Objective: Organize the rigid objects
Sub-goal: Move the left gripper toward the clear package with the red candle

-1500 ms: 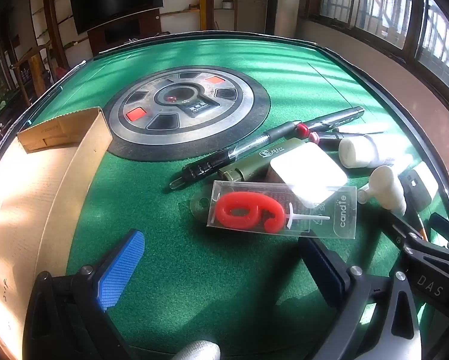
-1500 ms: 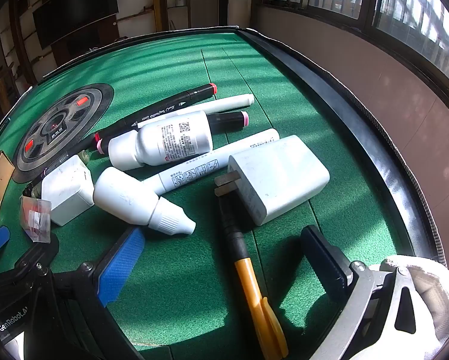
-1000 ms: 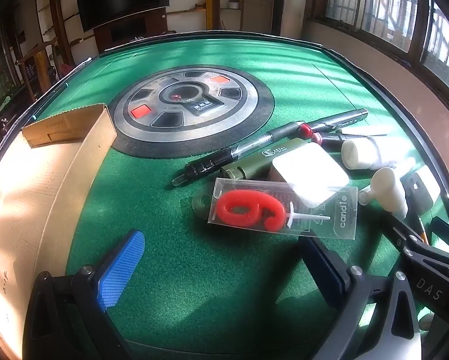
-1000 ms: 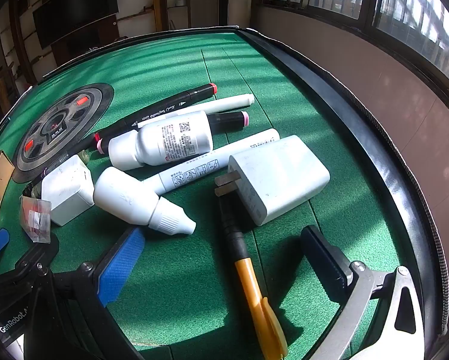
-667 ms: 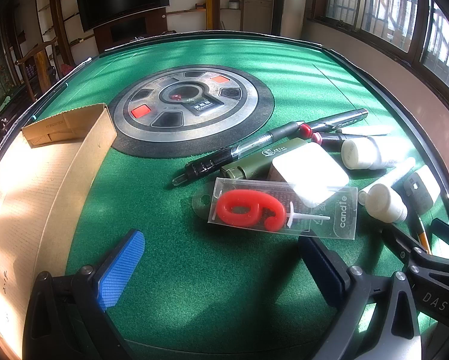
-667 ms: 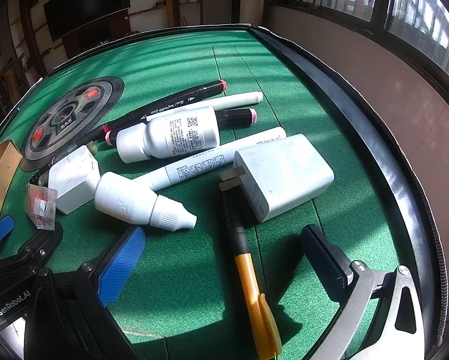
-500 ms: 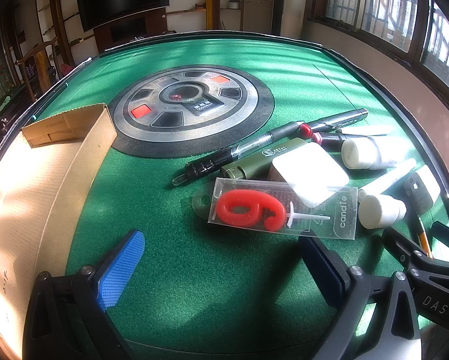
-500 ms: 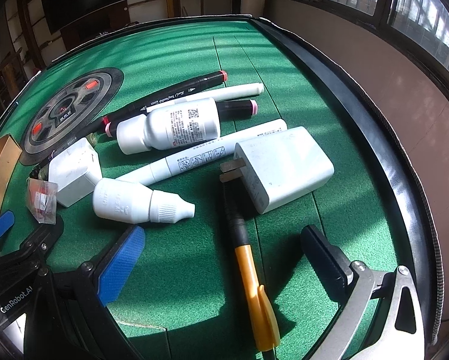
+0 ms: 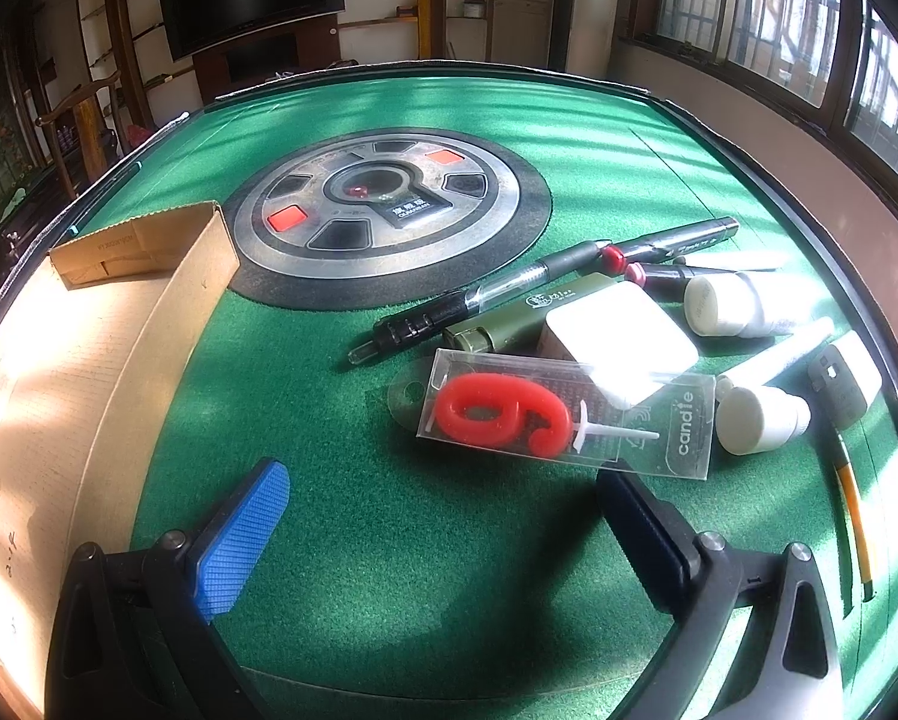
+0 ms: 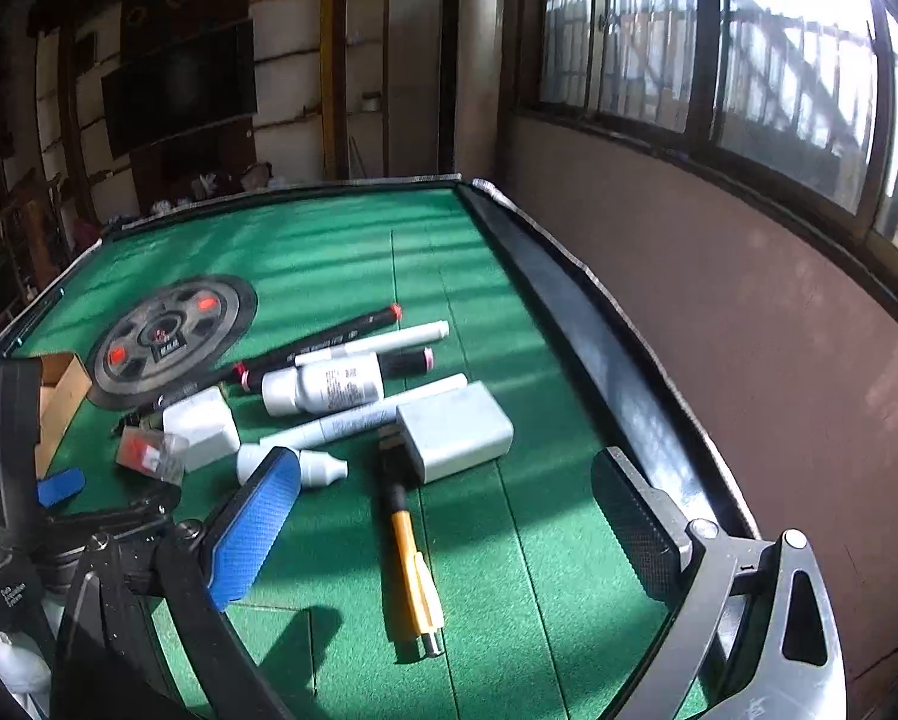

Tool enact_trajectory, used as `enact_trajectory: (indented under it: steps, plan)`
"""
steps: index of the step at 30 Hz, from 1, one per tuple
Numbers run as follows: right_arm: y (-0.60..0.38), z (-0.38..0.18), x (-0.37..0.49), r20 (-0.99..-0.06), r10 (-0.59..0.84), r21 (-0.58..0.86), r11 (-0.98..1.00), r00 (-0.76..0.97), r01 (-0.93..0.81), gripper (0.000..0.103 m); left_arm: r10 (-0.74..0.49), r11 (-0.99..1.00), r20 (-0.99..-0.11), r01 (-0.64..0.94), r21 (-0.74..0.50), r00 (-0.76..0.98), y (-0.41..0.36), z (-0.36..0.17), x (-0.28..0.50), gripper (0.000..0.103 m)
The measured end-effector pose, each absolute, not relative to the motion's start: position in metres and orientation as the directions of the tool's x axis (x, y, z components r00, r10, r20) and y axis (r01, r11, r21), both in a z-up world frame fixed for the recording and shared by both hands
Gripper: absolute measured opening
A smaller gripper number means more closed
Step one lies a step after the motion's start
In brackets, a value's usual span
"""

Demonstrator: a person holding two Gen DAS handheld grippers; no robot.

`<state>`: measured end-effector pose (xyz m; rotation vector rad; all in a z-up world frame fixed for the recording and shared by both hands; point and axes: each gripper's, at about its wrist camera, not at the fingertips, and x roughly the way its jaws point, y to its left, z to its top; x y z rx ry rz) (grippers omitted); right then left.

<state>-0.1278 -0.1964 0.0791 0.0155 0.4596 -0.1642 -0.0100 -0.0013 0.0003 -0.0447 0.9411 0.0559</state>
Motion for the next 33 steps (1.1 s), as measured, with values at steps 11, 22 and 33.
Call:
enact_trajectory:
  steps: [11,22,33]
  plan:
    - [-0.209,0.054,-0.046,-0.477,-0.233,-0.031,0.968,0.847,0.249,0.103,0.016,0.999,-0.822,-0.045,-0.011,0.569,-0.005,0.001,-0.016,0.102]
    - [-0.221,0.048,-0.052,-0.499,-0.181,0.034,0.973,0.848,0.228,0.103,-0.02,1.0,-0.853,0.012,-0.016,0.521,-0.004,0.003,-0.02,0.102]
    - [-0.228,0.044,-0.049,-0.556,-0.12,0.096,0.974,0.823,0.207,0.103,-0.207,0.978,-0.784,0.125,-0.165,0.586,0.018,0.043,0.001,0.088]
